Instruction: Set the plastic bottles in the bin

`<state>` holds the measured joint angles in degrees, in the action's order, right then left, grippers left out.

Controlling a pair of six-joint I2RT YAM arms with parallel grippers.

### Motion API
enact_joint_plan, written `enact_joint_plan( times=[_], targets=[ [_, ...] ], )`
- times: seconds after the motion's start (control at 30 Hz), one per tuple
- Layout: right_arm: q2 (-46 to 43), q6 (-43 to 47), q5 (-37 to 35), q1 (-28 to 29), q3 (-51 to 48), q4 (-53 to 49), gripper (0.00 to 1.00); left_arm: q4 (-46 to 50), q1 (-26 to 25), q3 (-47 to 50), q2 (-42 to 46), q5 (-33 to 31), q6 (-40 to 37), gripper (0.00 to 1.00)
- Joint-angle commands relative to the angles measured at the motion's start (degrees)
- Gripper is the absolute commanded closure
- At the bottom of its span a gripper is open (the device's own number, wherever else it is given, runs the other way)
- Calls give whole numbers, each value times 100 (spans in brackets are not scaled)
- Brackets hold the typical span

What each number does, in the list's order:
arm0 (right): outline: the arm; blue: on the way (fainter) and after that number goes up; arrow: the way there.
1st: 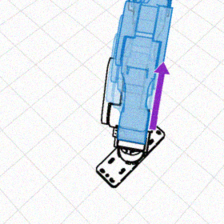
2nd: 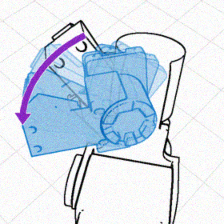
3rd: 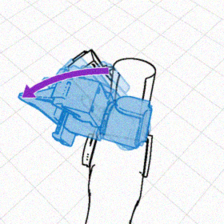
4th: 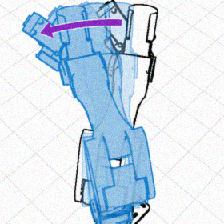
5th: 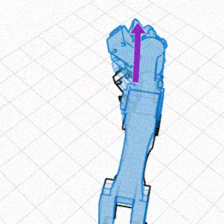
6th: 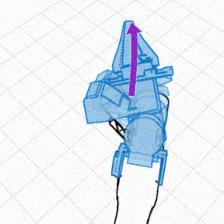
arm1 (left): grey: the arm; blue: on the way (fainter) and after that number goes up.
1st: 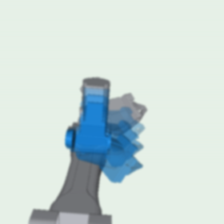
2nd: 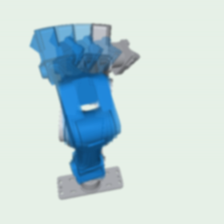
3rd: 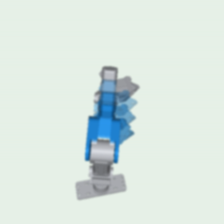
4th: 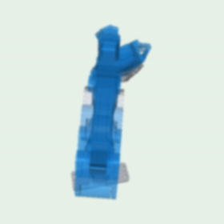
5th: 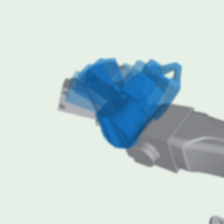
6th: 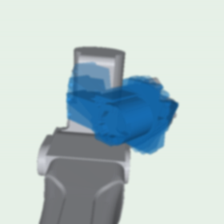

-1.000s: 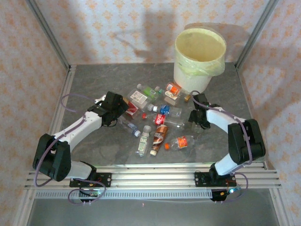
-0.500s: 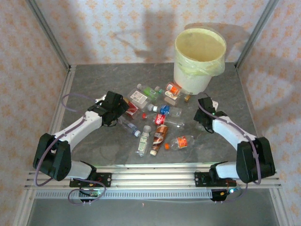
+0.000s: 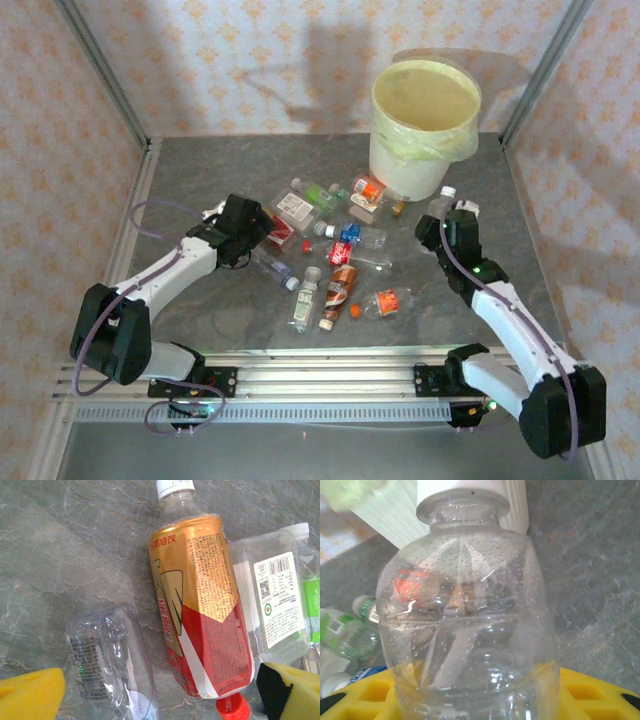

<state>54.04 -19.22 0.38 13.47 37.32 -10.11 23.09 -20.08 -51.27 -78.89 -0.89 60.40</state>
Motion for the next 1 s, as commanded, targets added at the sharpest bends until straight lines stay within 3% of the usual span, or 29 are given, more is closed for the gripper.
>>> enact_joint_plan(
  times=[0.0,0.37,0.57,0.7,0.97],
  targets=[
    [-284,238,-189,13,523,84,57,280,65,119,357,-463,317,0],
    [-62,429,394,14,1772,1224,58,494,82,411,1043,-1039,557,0],
    [1158,778,713,-42,3421,664,58,662,83,309,1052,-1063,403,0],
    [2103,685,575,-138,4431,236,59,575,87,408,1073,-955,440,0],
    [3445,379,1208,-415,6013,-25,57,495,87,649,1326,-1005,533,0]
  ],
)
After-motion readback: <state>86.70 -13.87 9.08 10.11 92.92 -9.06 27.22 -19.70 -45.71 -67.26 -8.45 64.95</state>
